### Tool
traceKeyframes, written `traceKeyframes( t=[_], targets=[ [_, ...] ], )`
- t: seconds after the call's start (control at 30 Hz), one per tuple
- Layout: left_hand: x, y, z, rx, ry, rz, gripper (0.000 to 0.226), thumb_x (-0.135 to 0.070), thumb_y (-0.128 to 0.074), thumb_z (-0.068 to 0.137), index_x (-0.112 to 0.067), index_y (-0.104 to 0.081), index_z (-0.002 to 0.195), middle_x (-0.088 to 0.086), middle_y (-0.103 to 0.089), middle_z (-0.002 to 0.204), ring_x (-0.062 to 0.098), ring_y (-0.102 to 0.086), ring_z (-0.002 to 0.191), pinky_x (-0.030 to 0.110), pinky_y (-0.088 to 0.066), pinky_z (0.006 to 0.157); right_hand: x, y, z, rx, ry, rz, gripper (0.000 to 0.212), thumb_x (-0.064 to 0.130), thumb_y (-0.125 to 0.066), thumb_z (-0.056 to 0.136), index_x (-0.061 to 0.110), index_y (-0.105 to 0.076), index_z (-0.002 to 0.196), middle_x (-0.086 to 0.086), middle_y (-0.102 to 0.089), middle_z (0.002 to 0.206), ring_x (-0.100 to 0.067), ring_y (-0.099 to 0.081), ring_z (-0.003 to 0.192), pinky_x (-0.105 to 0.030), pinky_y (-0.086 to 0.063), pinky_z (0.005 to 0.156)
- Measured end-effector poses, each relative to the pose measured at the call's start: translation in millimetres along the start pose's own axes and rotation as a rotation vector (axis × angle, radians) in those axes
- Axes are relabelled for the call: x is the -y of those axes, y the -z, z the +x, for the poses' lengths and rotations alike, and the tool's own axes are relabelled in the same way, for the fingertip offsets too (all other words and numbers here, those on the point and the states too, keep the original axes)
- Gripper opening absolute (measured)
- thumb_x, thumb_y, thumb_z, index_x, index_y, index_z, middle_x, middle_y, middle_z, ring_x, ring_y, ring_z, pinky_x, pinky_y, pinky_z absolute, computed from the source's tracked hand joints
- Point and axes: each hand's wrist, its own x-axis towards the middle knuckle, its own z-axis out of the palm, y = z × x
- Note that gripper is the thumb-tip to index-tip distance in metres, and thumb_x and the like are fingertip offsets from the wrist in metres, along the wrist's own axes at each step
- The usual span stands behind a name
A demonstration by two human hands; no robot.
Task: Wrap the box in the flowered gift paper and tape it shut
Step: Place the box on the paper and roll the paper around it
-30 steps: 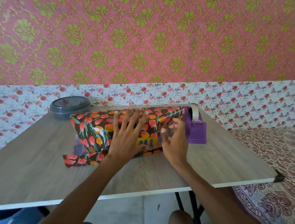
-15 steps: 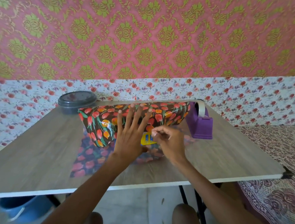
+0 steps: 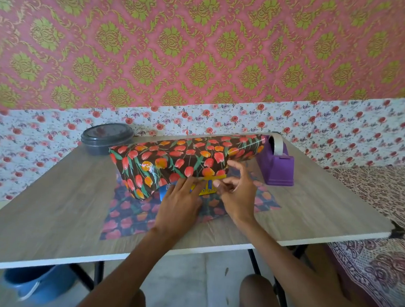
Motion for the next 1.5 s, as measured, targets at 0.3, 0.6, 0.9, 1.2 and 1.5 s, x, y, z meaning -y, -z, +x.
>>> traceKeyframes(
  t=[0.3,0.6,0.9,1.2,1.5],
  targets=[
    [5,34,35,-0.199,-0.008,0.039,0.029,-0.004,-0.079,0.075,-0.011,-0.07,0.101,0.007,-0.063,0.105,0.026,-0.059,0.097,0.041,-0.053,0.08,-7,6,16,0.074,0.126,-0.177,0.05,0.019,-0.079,0.081,0.016,-0.04,0.113,0.005,-0.074,0.08,-0.011,-0.069,0.073,-0.041,-0.054,0.063],
    [32,42,123,0.392,-0.125,-0.125,0.074,-0.029,-0.074,0.071,-0.027,-0.047,0.14,0.001,-0.046,0.143,0.025,-0.046,0.127,0.047,-0.044,0.1,7,22,42,0.346,0.482,-0.567,0.053,0.005,-0.07,0.082,0.023,-0.027,0.106,0.006,-0.064,0.077,-0.018,-0.065,0.064,-0.037,-0.05,0.053],
    [35,31,126,0.365,-0.059,-0.349,0.064,-0.026,-0.081,0.072,-0.03,-0.053,0.13,-0.005,-0.056,0.129,0.014,-0.055,0.107,0.037,-0.049,0.089,10,25,53,0.335,0.618,-0.775,0.04,0.018,-0.067,0.088,0.017,-0.035,0.112,0.005,-0.067,0.075,-0.017,-0.063,0.063,-0.037,-0.045,0.061],
    [36,33,128,0.366,-0.038,-0.338,0.062,-0.032,-0.083,0.073,-0.032,-0.056,0.128,-0.006,-0.056,0.127,0.01,-0.049,0.098,0.039,-0.049,0.088,-3,18,32,0.208,0.177,-0.219,0.035,0.013,-0.073,0.085,0.007,-0.042,0.101,0.001,-0.07,0.077,-0.011,-0.065,0.069,-0.031,-0.051,0.063],
    [30,38,137,0.413,-0.102,-0.23,0.065,-0.034,-0.084,0.066,-0.027,-0.054,0.123,-0.007,-0.052,0.109,0.017,-0.051,0.089,0.035,-0.048,0.074,-7,0,8,-0.133,-0.318,0.287,0.037,0.004,-0.08,0.078,0.022,-0.048,0.086,-0.005,-0.071,0.074,-0.018,-0.066,0.071,-0.032,-0.054,0.07]
  ],
)
